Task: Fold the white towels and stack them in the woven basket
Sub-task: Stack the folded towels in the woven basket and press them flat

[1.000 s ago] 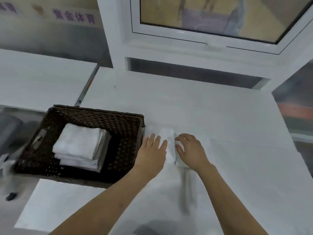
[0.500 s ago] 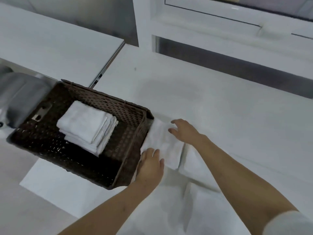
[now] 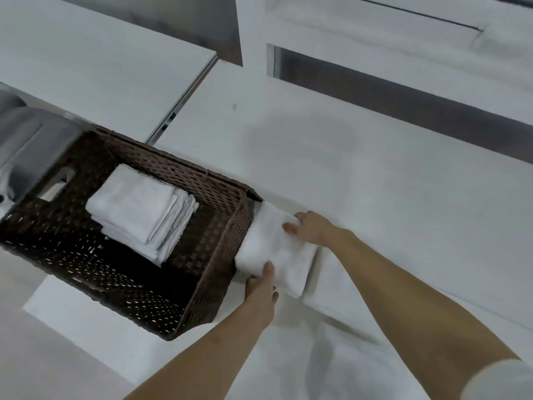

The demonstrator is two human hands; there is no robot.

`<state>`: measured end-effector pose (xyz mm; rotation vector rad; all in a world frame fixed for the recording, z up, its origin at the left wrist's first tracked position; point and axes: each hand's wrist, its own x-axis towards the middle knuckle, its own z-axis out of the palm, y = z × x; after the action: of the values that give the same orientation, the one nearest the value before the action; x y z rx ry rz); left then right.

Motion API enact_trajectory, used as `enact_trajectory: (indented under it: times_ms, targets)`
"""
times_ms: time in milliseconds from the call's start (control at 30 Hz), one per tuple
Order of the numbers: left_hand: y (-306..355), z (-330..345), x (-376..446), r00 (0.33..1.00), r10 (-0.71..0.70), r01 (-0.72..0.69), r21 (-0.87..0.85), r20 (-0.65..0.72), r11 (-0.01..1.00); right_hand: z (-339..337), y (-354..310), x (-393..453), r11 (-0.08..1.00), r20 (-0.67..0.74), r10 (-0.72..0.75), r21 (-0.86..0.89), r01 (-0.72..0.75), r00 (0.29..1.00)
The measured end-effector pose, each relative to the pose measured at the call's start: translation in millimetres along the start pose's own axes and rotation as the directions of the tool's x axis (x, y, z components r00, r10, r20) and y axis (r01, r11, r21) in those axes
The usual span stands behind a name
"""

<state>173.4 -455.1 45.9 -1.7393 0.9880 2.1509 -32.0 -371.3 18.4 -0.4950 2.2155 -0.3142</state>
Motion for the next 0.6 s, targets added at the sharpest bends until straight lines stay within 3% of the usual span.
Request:
enact_trajectory:
  times_ms: [267,433,600]
  targets:
    - [6.6,7.2,-11.9,0.986,0.009,0.038,-0.277,0.168,0.960,-25.2,-10.0,-20.3,0.982,-0.052,-0.041,0.184,0.050,0.998]
    - [19.7,14.8,-42.2,0.946,0.125,-0.053,-0.238,0.300,0.970,-52.3,-8.3,-57.6,0.875,-0.124,-0.047,0.474,0.101,0.991]
    - [43.7,33.9,-88.9,0.888,0.292,-0.256,-0.145,0.355,0.956,-81.7,-5.1,-119.0,0.766,-0.290,0.018,0.619,0.173,0.957]
